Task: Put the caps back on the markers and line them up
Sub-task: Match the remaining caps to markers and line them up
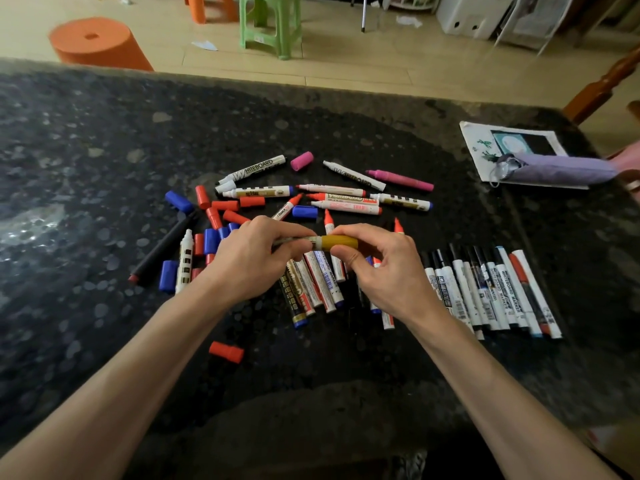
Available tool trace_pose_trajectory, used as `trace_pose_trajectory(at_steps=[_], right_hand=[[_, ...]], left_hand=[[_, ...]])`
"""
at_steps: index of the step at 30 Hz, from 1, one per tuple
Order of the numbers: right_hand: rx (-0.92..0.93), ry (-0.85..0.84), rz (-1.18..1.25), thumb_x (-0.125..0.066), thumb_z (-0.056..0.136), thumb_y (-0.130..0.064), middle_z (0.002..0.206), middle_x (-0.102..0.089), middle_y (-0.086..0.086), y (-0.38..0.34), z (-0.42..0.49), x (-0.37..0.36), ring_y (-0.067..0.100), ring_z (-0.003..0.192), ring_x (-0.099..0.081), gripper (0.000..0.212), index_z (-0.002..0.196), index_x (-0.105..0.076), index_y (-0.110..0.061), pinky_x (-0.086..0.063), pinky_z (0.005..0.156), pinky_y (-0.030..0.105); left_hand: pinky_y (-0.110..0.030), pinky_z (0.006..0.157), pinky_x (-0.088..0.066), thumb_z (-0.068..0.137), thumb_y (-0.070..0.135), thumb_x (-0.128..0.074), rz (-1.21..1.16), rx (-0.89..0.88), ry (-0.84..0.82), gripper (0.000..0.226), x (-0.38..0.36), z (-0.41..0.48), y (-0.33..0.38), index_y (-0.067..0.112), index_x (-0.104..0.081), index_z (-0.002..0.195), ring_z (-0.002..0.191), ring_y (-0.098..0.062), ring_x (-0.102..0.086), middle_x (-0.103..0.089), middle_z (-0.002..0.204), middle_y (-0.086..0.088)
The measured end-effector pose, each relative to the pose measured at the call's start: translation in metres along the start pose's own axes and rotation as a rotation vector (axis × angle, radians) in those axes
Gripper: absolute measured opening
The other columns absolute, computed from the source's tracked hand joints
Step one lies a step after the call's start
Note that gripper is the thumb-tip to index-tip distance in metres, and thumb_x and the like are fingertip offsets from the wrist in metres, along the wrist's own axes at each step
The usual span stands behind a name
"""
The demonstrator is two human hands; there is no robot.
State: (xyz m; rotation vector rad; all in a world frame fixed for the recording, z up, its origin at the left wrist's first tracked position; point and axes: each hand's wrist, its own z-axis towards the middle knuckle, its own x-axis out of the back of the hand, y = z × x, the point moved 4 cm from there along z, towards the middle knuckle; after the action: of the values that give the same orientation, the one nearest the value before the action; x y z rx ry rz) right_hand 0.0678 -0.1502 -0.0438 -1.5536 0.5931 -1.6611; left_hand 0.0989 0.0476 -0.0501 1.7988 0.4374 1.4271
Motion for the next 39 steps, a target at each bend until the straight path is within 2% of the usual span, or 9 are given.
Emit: trace_pose_trajectory(at_steps=[4,10,15,18,23,27,30,35,39], right_hand=[[-0.078,-0.092,0.108,-0.073,0.097,-0.026,0.100,-0.075,-0.010,0.001,0.003,0.003,0.010,0.094,-0.071,0.017,0.114,-0.075,-0.022,-0.058,0.085,0.033],[-0.337,0.057,0.625,-0.074,0.093,-0.029,0.105,-0.078,0.001,-0.002,0.000,0.017,0.011,0.098,-0.073,0.022,0.111,-0.074,-0.016,-0.057,0.081,0.026],[-0.415,0.142,0.716,-0.059,0.103,-0.034,0.111,-0.077,0.005,0.011,-0.008,0.032,0.021,0.110,-0.073,0.031,0.126,-0.070,-0.016,-0.058,0.096,0.039],[-0.439,0.274,0.601,-0.056,0.106,-0.038,0.096,-0.072,0.000,0.034,-0.013,0.060,0.015,0.095,-0.068,0.026,0.121,-0.074,-0.027,-0.056,0.102,0.046],[-0.540,0.460,0.200,-0.067,0.098,-0.045,0.093,-0.076,-0.011,0.078,-0.033,0.122,0.001,0.086,-0.072,0.009,0.102,-0.071,-0.037,-0.060,0.088,0.030],[-0.619,0.453,-0.217,-0.075,0.091,-0.049,0.082,-0.073,-0.013,0.117,-0.058,0.171,0.006,0.083,-0.071,0.021,0.093,-0.075,-0.028,-0.058,0.084,0.035],[-0.671,0.489,-0.418,-0.070,0.093,-0.054,0.087,-0.073,-0.010,0.141,-0.078,0.198,0.015,0.090,-0.070,0.029,0.103,-0.078,-0.027,-0.054,0.084,0.035],[-0.845,0.483,-0.413,-0.061,0.101,-0.048,0.116,-0.075,0.005,0.179,-0.095,0.214,0.029,0.116,-0.065,0.035,0.117,-0.077,-0.022,-0.047,0.093,0.036],[-0.870,0.391,-0.334,-0.061,0.103,-0.028,0.126,-0.072,0.004,0.185,-0.094,0.209,0.025,0.125,-0.061,0.027,0.126,-0.074,-0.019,-0.044,0.104,0.034]], left_hand=[[-0.024,0.058,-0.043,0.101,0.033,-0.058,-0.076,-0.019,-0.100,0.021,-0.003,-0.001,0.001,0.037,-0.073,0.116,0.062,-0.002,-0.057,-0.068,0.076,0.021],[-0.030,0.081,-0.058,0.102,0.040,-0.054,-0.379,-0.007,-0.070,0.032,-0.020,0.003,0.022,0.030,-0.064,0.131,0.093,-0.010,-0.070,-0.072,0.103,0.009],[-0.023,0.075,-0.057,0.094,0.051,-0.050,-0.485,0.008,-0.086,0.049,-0.042,0.005,0.041,0.032,-0.054,0.140,0.106,-0.006,-0.067,-0.065,0.118,0.011],[-0.021,0.082,-0.053,0.097,0.049,-0.051,-0.421,-0.012,-0.045,0.046,-0.048,0.008,0.046,0.035,-0.052,0.141,0.107,0.004,-0.063,-0.062,0.118,0.018],[-0.012,0.077,-0.048,0.101,0.040,-0.054,-0.372,-0.052,-0.145,0.035,-0.080,0.011,0.067,0.040,-0.054,0.137,0.109,0.009,-0.061,-0.063,0.116,0.022],[-0.006,0.072,-0.048,0.104,0.034,-0.054,-0.328,-0.113,-0.184,0.031,-0.108,0.020,0.092,0.036,-0.057,0.134,0.104,0.014,-0.059,-0.063,0.114,0.019],[-0.010,0.075,-0.048,0.104,0.031,-0.054,-0.333,-0.129,-0.190,0.028,-0.128,0.025,0.104,0.034,-0.060,0.131,0.103,0.006,-0.062,-0.064,0.111,0.019],[-0.020,0.081,-0.050,0.104,0.031,-0.055,-0.329,-0.136,-0.193,0.028,-0.148,0.032,0.109,0.032,-0.063,0.130,0.104,0.003,-0.063,-0.064,0.111,0.018],[-0.019,0.081,-0.052,0.104,0.031,-0.055,-0.312,-0.119,-0.193,0.027,-0.151,0.035,0.107,0.034,-0.063,0.130,0.106,0.002,-0.063,-0.064,0.113,0.018]])
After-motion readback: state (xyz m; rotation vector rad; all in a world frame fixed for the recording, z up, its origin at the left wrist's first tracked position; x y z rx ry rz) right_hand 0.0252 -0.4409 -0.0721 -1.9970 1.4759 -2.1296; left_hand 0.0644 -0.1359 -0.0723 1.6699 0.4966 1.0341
